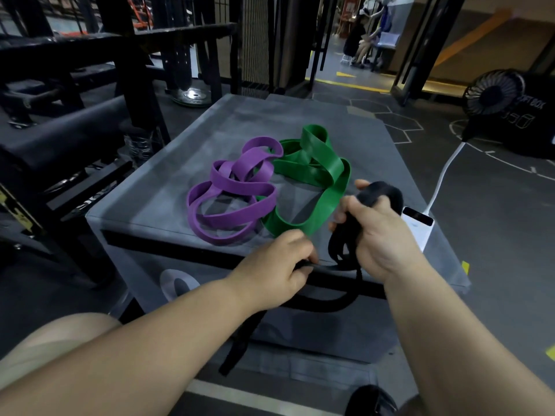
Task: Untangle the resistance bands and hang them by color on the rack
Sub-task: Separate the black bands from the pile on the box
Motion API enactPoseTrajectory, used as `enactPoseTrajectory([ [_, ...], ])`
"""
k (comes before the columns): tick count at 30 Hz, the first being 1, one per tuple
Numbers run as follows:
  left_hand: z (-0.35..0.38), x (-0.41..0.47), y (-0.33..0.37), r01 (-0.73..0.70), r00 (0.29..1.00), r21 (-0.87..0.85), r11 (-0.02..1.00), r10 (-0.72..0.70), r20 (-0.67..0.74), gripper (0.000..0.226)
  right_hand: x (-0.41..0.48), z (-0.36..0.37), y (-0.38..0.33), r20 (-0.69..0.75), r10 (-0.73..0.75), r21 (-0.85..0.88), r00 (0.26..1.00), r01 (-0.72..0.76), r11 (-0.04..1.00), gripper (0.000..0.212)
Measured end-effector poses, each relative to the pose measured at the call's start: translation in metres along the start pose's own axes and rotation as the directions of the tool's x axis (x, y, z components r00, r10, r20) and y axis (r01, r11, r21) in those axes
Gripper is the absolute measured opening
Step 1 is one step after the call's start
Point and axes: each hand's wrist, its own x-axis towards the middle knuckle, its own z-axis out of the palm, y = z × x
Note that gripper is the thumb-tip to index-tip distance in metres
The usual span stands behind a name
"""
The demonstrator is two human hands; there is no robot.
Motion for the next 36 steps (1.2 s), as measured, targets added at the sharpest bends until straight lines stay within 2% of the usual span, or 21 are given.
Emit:
enactPoseTrajectory([
  [5, 0.002, 0.002, 0.001, 0.025, 0.999, -0.004, 1.0, -0.025, -0.027, 0.022, -0.006, 0.005, 0.02, 0.075, 0.105, -0.204, 0.992, -0.088, 0.975, 0.011],
  [10, 0.003, 0.0, 0.008, 0.129, 0.984, -0.038, 0.991, -0.133, -0.119, 0.038, -0.008, 0.005, 0.027, 0.05, 0.164, -0.355, 0.985, -0.136, 0.925, 0.004],
  [13, 0.002, -0.001, 0.01, 0.111, 0.981, -0.035, 0.993, -0.116, -0.158, 0.046, -0.01, 0.006, 0.031, 0.053, 0.217, -0.448, 0.975, -0.171, 0.878, 0.037],
  [14, 0.002, 0.0, 0.011, 0.101, 0.982, -0.045, 0.994, -0.106, -0.158, 0.048, -0.01, 0.007, 0.032, 0.052, 0.235, -0.468, 0.971, -0.184, 0.864, 0.043],
  [17, 0.002, 0.002, 0.008, 0.077, 0.99, -0.079, 0.994, -0.086, -0.11, 0.049, -0.011, 0.01, 0.036, 0.025, 0.241, -0.475, 0.97, -0.201, 0.857, 0.031],
  [20, 0.002, 0.002, 0.004, 0.051, 0.997, -0.097, 0.994, -0.057, -0.061, 0.044, -0.009, 0.006, 0.036, 0.007, 0.209, -0.512, 0.978, -0.176, 0.841, 0.036],
  [22, 0.002, 0.001, 0.004, 0.051, 0.993, -0.106, 0.993, -0.063, -0.105, 0.039, -0.011, 0.005, 0.034, 0.004, 0.193, -0.546, 0.981, -0.159, 0.822, 0.036],
  [26, 0.0, 0.003, 0.008, 0.113, 0.97, -0.056, 0.992, -0.122, -0.211, 0.038, -0.018, 0.009, 0.033, 0.053, 0.211, -0.694, 0.976, -0.116, 0.71, 0.03],
  [30, -0.002, 0.003, 0.007, 0.183, 0.967, -0.024, 0.983, -0.184, -0.178, 0.039, -0.019, 0.013, 0.032, 0.026, 0.239, -0.718, 0.971, -0.148, 0.681, 0.037],
  [33, -0.006, 0.005, 0.003, 0.238, 0.967, -0.019, 0.971, -0.238, -0.091, 0.036, -0.018, 0.012, 0.029, 0.018, 0.259, -0.737, 0.966, -0.162, 0.656, 0.041],
  [36, -0.012, 0.007, 0.002, 0.224, 0.975, -0.058, 0.973, -0.224, 0.011, 0.038, -0.018, 0.01, 0.029, 0.031, 0.272, -0.787, 0.962, -0.144, 0.6, 0.037],
])
